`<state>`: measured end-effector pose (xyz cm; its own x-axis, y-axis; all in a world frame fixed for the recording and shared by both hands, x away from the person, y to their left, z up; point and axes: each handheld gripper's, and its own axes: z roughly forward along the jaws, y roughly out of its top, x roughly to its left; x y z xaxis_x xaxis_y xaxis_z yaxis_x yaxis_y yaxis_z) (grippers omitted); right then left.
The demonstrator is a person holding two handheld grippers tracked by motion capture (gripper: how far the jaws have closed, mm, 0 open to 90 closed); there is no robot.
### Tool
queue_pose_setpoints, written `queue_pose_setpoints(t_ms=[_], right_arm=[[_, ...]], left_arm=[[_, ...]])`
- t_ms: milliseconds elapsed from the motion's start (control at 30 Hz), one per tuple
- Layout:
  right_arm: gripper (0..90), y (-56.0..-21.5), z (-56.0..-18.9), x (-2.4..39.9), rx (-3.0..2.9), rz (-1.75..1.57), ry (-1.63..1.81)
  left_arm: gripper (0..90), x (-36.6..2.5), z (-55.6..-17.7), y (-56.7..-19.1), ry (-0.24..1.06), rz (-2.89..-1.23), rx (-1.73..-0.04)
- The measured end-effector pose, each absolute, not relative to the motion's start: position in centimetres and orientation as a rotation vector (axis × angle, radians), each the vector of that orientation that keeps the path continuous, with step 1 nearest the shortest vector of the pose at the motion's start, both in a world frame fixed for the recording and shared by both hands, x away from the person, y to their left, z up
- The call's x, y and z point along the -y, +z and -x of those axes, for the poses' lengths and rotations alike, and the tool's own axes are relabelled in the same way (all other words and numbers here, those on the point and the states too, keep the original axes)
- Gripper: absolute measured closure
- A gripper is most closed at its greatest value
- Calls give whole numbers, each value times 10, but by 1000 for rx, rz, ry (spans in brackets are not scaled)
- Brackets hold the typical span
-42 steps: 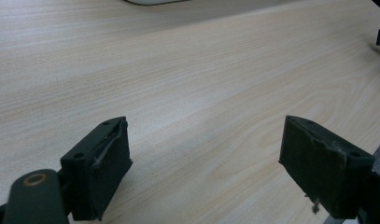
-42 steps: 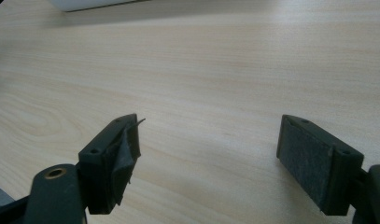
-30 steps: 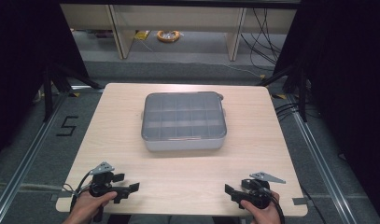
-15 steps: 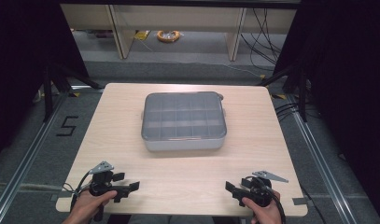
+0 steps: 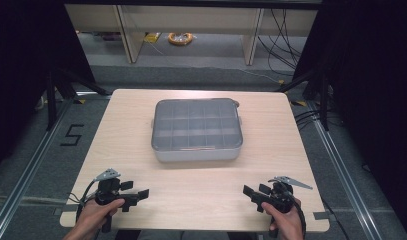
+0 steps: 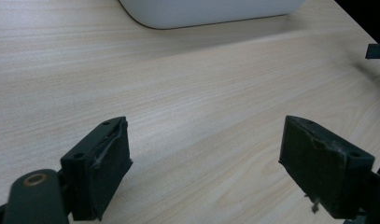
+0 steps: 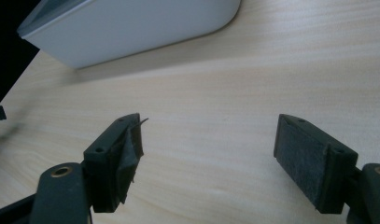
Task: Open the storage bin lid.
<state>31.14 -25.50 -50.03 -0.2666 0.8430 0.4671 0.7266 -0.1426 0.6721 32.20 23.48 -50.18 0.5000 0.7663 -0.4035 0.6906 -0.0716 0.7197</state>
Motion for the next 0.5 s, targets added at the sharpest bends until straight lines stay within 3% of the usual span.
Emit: queue_pose_setpoints(t_ms=[500], right_arm=[[251,-492,-334,259,-1953,-1807,1418]], left_arm=[[153,-235,-330,-497,105,-1771,-1230]])
